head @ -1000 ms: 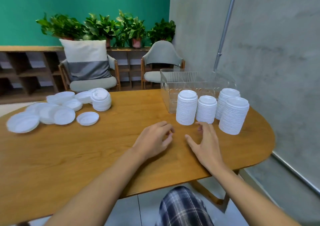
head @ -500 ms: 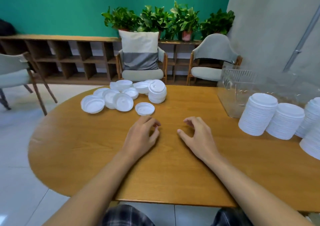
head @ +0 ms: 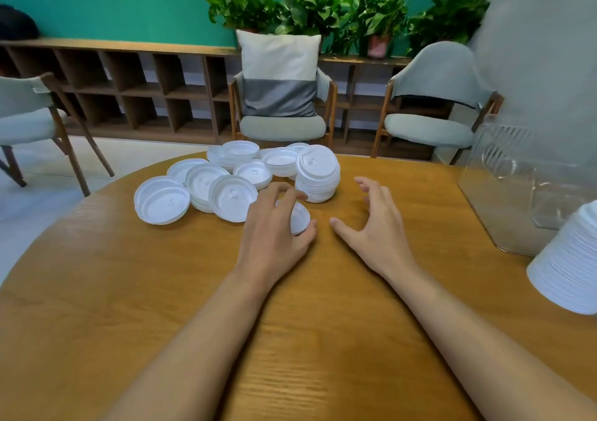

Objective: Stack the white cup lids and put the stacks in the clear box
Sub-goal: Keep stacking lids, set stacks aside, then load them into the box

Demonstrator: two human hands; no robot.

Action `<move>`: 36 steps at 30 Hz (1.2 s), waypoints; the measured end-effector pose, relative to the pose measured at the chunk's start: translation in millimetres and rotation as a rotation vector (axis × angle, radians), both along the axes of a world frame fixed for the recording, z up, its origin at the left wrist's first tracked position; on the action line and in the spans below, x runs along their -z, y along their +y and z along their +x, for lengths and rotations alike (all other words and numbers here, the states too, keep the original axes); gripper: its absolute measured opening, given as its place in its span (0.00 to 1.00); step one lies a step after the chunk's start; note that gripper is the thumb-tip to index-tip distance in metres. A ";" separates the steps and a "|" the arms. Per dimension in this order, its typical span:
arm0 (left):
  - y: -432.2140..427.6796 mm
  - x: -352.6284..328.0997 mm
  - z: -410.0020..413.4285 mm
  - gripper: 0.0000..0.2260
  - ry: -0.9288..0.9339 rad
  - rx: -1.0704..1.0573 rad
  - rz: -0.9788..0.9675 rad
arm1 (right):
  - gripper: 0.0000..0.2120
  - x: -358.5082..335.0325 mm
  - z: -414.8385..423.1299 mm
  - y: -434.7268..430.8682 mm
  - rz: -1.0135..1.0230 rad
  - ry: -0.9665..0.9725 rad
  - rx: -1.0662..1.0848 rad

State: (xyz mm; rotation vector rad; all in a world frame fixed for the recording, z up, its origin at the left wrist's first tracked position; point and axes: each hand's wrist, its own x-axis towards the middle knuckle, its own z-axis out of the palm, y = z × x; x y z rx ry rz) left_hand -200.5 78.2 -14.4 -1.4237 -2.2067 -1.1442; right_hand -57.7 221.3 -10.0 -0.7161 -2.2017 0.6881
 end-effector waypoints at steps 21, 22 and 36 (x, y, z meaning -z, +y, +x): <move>-1.4 4.1 -4.9 0.19 -0.061 -0.129 -0.071 | 0.36 1.9 -37.3 27.6 0.030 0.020 -0.188; -2.2 1.7 -3.3 0.23 -0.081 -0.105 -0.053 | 0.36 1.7 -27.0 24.3 0.035 0.019 -0.186; 5.2 -23.4 76.6 0.25 -0.195 0.250 0.142 | 0.38 -2.0 74.7 -6.1 0.003 0.051 -0.194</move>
